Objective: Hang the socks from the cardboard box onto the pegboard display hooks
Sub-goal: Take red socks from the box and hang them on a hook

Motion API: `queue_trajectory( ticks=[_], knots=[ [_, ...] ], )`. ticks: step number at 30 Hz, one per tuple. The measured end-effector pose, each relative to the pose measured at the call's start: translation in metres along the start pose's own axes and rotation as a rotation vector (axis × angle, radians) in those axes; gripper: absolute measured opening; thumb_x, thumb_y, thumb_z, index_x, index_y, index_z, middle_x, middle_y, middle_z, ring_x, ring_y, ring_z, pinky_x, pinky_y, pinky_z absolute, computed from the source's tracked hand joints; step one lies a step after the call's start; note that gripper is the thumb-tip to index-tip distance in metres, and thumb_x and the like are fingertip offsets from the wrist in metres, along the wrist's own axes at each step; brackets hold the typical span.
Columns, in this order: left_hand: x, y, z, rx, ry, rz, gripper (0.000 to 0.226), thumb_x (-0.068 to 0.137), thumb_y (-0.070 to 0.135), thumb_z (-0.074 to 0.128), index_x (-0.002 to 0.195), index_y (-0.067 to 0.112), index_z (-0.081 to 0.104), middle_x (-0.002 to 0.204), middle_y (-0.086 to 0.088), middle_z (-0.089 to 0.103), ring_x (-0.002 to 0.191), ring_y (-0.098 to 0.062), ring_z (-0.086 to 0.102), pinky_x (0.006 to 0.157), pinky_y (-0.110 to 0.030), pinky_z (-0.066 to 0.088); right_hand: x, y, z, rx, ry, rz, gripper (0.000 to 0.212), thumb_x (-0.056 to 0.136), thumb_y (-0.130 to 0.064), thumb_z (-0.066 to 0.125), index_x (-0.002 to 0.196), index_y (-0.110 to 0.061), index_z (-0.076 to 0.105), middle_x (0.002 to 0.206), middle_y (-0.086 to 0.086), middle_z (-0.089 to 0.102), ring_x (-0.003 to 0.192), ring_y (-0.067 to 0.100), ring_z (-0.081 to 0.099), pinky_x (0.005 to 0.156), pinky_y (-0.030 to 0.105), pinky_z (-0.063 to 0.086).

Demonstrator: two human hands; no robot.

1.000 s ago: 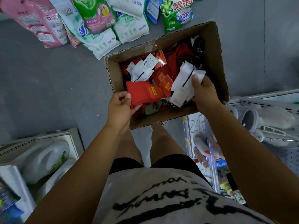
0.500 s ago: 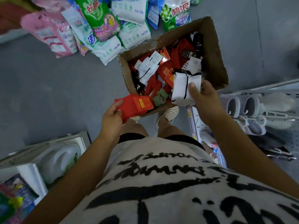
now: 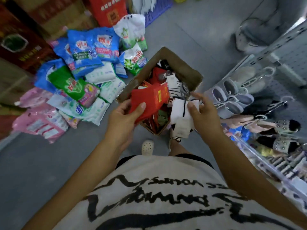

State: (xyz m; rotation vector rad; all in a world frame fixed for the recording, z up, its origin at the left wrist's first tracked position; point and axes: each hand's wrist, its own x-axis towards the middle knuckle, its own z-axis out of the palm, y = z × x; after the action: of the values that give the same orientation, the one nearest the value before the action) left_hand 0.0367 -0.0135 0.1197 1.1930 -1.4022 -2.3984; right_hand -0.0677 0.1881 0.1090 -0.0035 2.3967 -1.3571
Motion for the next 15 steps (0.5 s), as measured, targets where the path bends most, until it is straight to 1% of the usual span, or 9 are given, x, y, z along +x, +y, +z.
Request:
queue_trajectory(
  ticks=[1,3,4,6,8,9,10,12,15],
  knots=[
    [-0.004,0.005,0.007,0.013,-0.075,0.008,0.024,0.086,0.011,0.073,0.110,0.010,0.071,0.102,-0.003,0.078,0.094,-0.019,0.073,0.085,-0.035,0.062,-0.011,-0.004,-0.004,0.005,0.001,0.016,0.024,0.102,-0.027,0.056,0.123,-0.025,0.066,0.111,-0.010,0.066,0.099,0.013,0.063,0.087,0.040,0.057],
    [-0.012,0.009,0.022,0.070,-0.218,-0.009,0.040,0.079,0.021,0.074,0.116,0.005,0.069,0.110,-0.009,0.076,0.097,-0.021,0.072,0.084,-0.040,0.063,-0.034,-0.012,-0.011,0.154,-0.004,0.088,0.028,0.102,-0.041,0.053,0.107,-0.024,0.075,0.110,-0.002,0.071,0.105,0.021,0.066,0.092,0.053,0.055],
    [-0.017,0.009,0.030,0.117,-0.277,-0.020,0.048,0.077,0.024,0.074,0.120,0.004,0.068,0.116,-0.011,0.074,0.101,-0.023,0.072,0.088,-0.044,0.061,-0.045,-0.016,-0.017,0.230,0.008,0.132,0.035,0.099,-0.051,0.051,0.103,-0.027,0.077,0.110,-0.001,0.073,0.106,0.022,0.068,0.093,0.054,0.055],
    [-0.027,0.004,0.042,0.251,-0.416,0.001,0.038,0.076,0.029,0.075,0.112,0.013,0.076,0.118,-0.006,0.075,0.107,-0.021,0.072,0.095,-0.048,0.058,-0.066,-0.018,-0.031,0.368,0.040,0.229,0.048,0.089,-0.072,0.048,0.097,-0.036,0.079,0.105,-0.006,0.077,0.102,0.017,0.072,0.091,0.050,0.058],
    [-0.039,-0.001,0.056,0.432,-0.576,0.060,0.027,0.080,0.038,0.071,0.094,0.017,0.082,0.122,0.007,0.074,0.111,-0.012,0.071,0.091,-0.040,0.060,-0.084,-0.013,-0.048,0.502,0.038,0.284,0.060,0.076,-0.087,0.049,0.097,-0.039,0.079,0.100,-0.006,0.079,0.095,0.014,0.075,0.087,0.046,0.060],
    [-0.045,-0.004,0.065,0.526,-0.658,0.087,0.034,0.083,0.046,0.067,0.089,0.016,0.082,0.126,0.013,0.071,0.112,-0.005,0.069,0.085,-0.032,0.061,-0.094,-0.007,-0.056,0.528,0.042,0.286,0.065,0.073,-0.088,0.052,0.100,-0.035,0.079,0.100,-0.004,0.079,0.094,0.016,0.075,0.085,0.044,0.060],
    [-0.051,-0.008,0.074,0.613,-0.729,0.112,0.044,0.087,0.054,0.061,0.086,0.016,0.083,0.129,0.017,0.068,0.112,-0.001,0.066,0.080,-0.025,0.059,-0.105,-0.001,-0.064,0.543,0.067,0.284,0.066,0.074,-0.085,0.057,0.102,-0.030,0.078,0.099,-0.001,0.079,0.094,0.019,0.076,0.083,0.042,0.060],
    [-0.065,-0.019,0.094,0.710,-0.817,0.159,0.058,0.091,0.061,0.051,0.084,0.011,0.081,0.128,0.016,0.069,0.117,-0.002,0.064,0.089,-0.023,0.054,-0.127,0.016,-0.077,0.566,0.164,0.266,0.051,0.079,-0.068,0.069,0.100,-0.022,0.077,0.095,0.003,0.079,0.089,0.023,0.076,0.073,0.038,0.061],
    [-0.094,-0.040,0.126,0.558,-0.771,0.125,0.048,0.100,0.040,0.052,0.082,-0.001,0.070,0.110,0.000,0.077,0.106,-0.004,0.070,0.085,-0.022,0.056,-0.159,0.046,-0.099,0.654,0.283,0.228,0.019,0.089,-0.037,0.074,0.098,-0.020,0.077,0.093,0.007,0.079,0.083,0.023,0.076,0.067,0.038,0.060]
  ],
)
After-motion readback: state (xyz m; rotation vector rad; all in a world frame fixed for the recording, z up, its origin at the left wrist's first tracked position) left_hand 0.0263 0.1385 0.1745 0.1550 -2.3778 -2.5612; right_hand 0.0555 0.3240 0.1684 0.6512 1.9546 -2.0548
